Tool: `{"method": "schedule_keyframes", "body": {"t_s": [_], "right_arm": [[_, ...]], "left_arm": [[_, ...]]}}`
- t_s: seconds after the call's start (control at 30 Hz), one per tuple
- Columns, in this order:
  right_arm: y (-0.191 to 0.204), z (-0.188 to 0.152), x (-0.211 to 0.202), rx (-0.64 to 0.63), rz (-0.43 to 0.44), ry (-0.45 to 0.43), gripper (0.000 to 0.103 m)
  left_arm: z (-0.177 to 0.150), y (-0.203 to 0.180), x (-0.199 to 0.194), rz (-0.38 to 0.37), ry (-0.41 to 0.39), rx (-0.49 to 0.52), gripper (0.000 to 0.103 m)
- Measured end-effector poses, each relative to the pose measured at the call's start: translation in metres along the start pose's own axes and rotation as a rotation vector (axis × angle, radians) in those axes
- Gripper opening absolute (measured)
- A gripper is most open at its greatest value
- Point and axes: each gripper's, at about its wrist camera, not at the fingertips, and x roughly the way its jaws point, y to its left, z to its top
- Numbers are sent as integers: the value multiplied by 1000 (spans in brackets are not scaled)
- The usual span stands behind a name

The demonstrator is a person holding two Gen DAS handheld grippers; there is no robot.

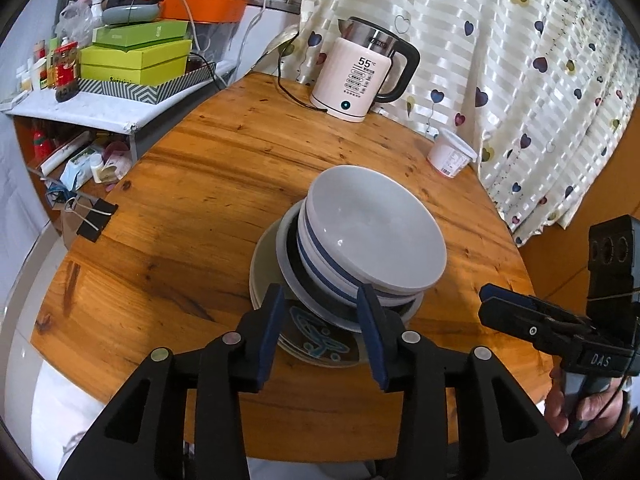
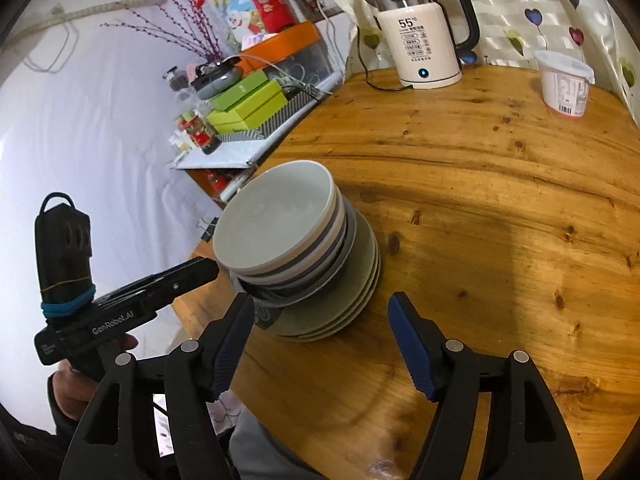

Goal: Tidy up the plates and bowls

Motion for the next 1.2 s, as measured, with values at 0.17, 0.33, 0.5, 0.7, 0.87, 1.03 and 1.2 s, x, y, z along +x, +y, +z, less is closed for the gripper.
{"method": "schedule_keyframes", "body": {"t_s": [0.17, 0.33, 0.5, 0.7, 0.87, 1.03, 1.2], "right_arm": [[8, -2, -1, -32, -24, -3, 72], [16, -5, 3, -65, -33, 8, 79], [21, -8, 6, -91, -49, 12, 80], [23, -10, 8, -106, -67, 11, 81], [24, -11, 10, -118, -75, 17, 82], [24, -13, 13, -128, -81, 24, 82], [24, -13, 16, -129, -90, 30, 82]], "left_arm": [[-4, -6, 0, 9, 2, 14, 40], [-7, -13, 2, 27, 4, 33, 44], [-9, -16, 3, 43, 3, 49, 45], [-11, -19, 7, 58, 8, 54, 45], [-12, -22, 10, 74, 10, 61, 45], [-15, -23, 14, 90, 13, 73, 45], [-18, -24, 17, 112, 3, 94, 45]]}}
